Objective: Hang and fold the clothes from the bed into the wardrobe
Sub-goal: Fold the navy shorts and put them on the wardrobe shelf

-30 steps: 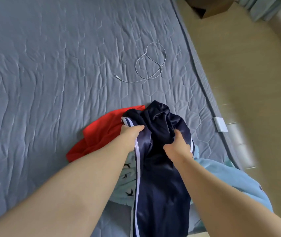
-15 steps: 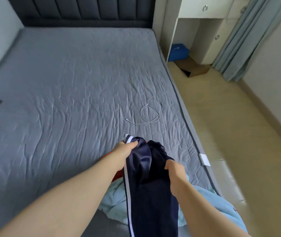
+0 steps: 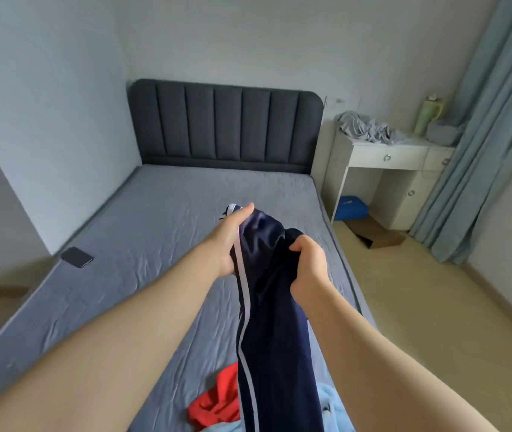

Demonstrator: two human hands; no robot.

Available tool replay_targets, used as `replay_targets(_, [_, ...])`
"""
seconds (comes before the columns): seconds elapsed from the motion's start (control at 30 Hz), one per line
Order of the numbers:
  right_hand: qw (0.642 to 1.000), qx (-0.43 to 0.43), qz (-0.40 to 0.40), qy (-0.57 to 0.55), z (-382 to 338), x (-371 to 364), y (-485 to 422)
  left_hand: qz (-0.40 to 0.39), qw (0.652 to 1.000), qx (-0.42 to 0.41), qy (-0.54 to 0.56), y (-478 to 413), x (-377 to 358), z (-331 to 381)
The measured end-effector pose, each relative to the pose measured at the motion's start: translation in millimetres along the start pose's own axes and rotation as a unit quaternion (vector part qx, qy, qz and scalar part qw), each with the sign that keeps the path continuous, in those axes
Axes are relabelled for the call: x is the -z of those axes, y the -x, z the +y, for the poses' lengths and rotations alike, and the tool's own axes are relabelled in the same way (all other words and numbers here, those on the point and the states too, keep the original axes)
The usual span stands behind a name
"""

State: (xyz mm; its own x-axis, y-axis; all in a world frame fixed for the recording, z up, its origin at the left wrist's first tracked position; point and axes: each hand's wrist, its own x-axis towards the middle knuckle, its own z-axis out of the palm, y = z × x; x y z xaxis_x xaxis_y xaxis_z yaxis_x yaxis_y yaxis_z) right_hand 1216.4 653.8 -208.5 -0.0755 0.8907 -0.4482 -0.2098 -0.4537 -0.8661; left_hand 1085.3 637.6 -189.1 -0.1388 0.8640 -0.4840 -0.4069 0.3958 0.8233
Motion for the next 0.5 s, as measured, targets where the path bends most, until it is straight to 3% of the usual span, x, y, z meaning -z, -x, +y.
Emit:
replay_targets(0.2, [0.982, 0.084, -0.163, -0.041, -57, -59, 73, -0.083, 0.989, -0.115, 0.049, 79, 23, 68])
replay_targets(0.33, [0.962, 0.113, -0.248, -0.006, -65, -85, 108, -0.043, 0.977, -0.205, 0.032, 111, 47, 93])
replay_targets(0.5, [0.938, 0.075, -0.336, 0.025, -52, -115, 129, -0.002, 0.955, -0.288, -0.068, 138, 82, 123])
